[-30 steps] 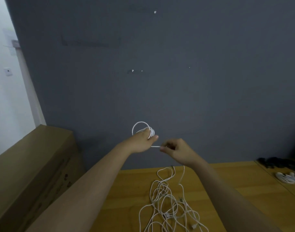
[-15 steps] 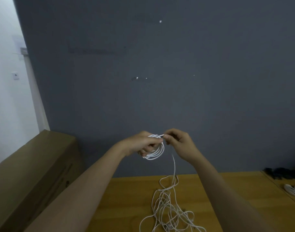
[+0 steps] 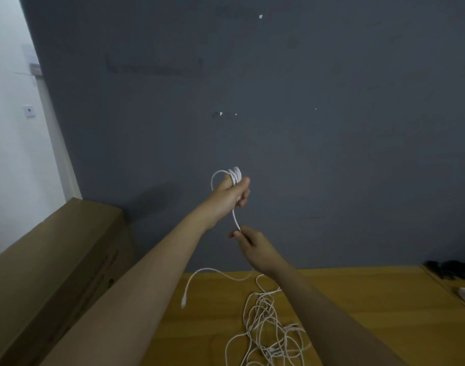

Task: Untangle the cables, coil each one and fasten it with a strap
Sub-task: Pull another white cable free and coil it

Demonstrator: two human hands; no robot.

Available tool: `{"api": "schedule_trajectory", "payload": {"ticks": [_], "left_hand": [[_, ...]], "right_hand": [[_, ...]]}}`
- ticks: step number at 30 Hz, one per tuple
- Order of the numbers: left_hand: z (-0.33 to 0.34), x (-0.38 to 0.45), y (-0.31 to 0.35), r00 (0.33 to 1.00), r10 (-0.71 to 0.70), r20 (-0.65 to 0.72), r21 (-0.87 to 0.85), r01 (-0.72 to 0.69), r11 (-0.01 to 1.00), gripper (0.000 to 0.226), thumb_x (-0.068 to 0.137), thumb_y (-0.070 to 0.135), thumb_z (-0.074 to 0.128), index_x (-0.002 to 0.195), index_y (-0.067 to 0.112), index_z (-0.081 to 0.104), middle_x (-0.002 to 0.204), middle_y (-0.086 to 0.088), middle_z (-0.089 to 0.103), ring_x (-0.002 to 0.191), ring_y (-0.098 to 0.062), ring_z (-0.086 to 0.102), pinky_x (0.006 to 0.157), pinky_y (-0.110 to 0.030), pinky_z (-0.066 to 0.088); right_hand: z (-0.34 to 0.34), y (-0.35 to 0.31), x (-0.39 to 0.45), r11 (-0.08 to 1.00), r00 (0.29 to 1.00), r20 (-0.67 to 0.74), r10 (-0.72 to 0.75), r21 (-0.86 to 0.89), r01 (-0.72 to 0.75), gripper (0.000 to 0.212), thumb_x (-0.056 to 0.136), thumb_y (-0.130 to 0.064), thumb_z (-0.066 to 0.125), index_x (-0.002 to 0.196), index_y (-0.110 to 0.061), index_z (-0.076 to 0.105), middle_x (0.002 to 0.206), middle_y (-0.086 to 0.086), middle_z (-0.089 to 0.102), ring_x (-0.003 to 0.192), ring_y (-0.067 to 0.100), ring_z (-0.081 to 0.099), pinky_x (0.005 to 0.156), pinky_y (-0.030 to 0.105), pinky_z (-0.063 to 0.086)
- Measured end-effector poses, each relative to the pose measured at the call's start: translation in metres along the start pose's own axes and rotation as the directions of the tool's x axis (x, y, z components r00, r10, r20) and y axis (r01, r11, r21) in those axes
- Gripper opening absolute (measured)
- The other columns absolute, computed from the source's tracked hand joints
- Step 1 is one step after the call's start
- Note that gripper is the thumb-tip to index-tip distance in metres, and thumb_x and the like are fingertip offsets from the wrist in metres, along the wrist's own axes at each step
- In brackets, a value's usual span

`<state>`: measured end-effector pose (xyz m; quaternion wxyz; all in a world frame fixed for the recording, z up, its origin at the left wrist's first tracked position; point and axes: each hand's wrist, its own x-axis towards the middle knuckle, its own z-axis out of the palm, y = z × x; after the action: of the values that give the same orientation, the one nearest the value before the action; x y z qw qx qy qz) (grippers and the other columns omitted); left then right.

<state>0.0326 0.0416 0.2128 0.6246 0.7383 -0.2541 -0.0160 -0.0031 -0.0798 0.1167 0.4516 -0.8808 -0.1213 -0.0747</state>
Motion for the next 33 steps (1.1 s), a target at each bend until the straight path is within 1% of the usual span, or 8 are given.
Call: {"api": "schedule_trajectory", "payload": {"ticks": [4,6,8,13,17,21,28,33], "left_hand": [[0.002,0.010,-0.020,1.000,0.007,-0.009,0.365,-0.003,0.931,0.021,0.102,0.024,0.039,0.113,0.006,0.043,0.103,-0.008,0.058,0.091,-0.007,0.059,0.089,-0.026,0.043],[-0.004,0.012,-0.030,0.997,-0.076,0.021,0.566,0.050,0.823,0.051,0.102,0.030,0.038,0.140,-0.001,0.026,0.146,-0.016,0.034,0.136,-0.023,0.033,0.108,-0.029,0.022],[-0.013,0.012,-0.043,0.989,-0.145,0.039,0.693,0.078,0.717,0.057,0.102,0.034,0.036,0.142,-0.004,0.021,0.152,-0.019,0.024,0.140,-0.029,0.025,0.109,-0.033,0.022],[-0.023,0.002,-0.058,0.974,-0.191,0.119,0.669,0.064,0.741,0.035,0.099,0.046,0.037,0.104,0.014,0.050,0.106,-0.003,0.055,0.106,-0.024,0.055,0.083,-0.030,0.042],[-0.010,-0.008,-0.051,0.948,-0.198,0.249,0.649,-0.012,0.761,0.057,0.086,0.069,0.039,0.083,0.013,0.050,0.079,-0.004,0.054,0.070,-0.014,0.051,0.066,-0.035,0.041],[-0.008,-0.014,-0.045,0.949,-0.208,0.236,0.618,0.019,0.786,0.047,0.089,0.062,0.048,0.071,0.018,0.046,0.061,0.007,0.047,0.055,-0.008,0.045,0.057,-0.029,0.033],[-0.010,-0.031,-0.032,0.906,-0.219,0.363,0.037,0.221,0.975,0.043,0.097,0.041,0.047,0.062,0.018,0.041,0.045,0.004,0.025,0.040,-0.011,0.018,0.047,-0.026,0.023],[-0.007,-0.034,-0.026,0.951,-0.208,0.229,-0.245,0.264,0.933,0.043,0.095,0.037,0.044,0.060,0.016,0.034,0.038,0.005,0.022,0.033,-0.008,0.016,0.043,-0.024,0.022]], "right_hand": [[-0.008,-0.013,0.002,0.941,0.982,0.036,-0.187,-0.281,0.190,0.017,0.098,-0.016,0.044,0.104,-0.010,0.059,0.063,-0.009,0.052,0.051,0.005,0.043,0.051,0.031,0.034],[-0.014,-0.019,0.003,0.944,0.976,-0.002,-0.217,-0.257,0.209,0.018,0.095,-0.013,0.047,0.100,-0.011,0.064,0.068,-0.005,0.060,0.053,0.006,0.049,0.055,0.029,0.040],[-0.025,-0.020,0.007,0.967,0.983,-0.027,-0.179,-0.190,0.171,0.017,0.094,-0.014,0.052,0.097,-0.013,0.069,0.064,-0.010,0.058,0.052,0.001,0.050,0.053,0.020,0.039],[-0.058,-0.003,0.012,0.955,0.995,-0.011,-0.096,-0.285,0.089,0.025,0.097,-0.029,0.052,0.092,-0.011,0.068,0.058,-0.007,0.048,0.051,0.003,0.042,0.052,0.024,0.029],[-0.065,0.007,0.015,0.943,0.996,-0.025,-0.085,-0.324,0.072,0.029,0.097,-0.031,0.052,0.081,-0.010,0.063,0.060,-0.008,0.047,0.054,0.004,0.040,0.057,0.030,0.031],[-0.065,0.010,0.013,0.994,0.992,-0.096,-0.088,-0.072,0.081,0.027,0.092,-0.028,0.060,0.088,-0.003,0.069,0.061,0.001,0.049,0.053,0.005,0.037,0.053,0.023,0.031],[-0.045,0.024,0.003,0.972,0.980,-0.200,-0.004,0.230,0.051,0.035,0.101,-0.022,0.043,0.076,-0.030,0.067,0.049,-0.011,0.040,0.043,0.002,0.033,0.046,0.016,0.029],[-0.028,0.031,-0.006,0.999,0.994,-0.106,0.028,-0.032,-0.032,0.034,0.093,-0.051,0.037,0.080,-0.033,0.064,0.050,-0.008,0.045,0.044,0.003,0.041,0.052,0.028,0.034]]}}
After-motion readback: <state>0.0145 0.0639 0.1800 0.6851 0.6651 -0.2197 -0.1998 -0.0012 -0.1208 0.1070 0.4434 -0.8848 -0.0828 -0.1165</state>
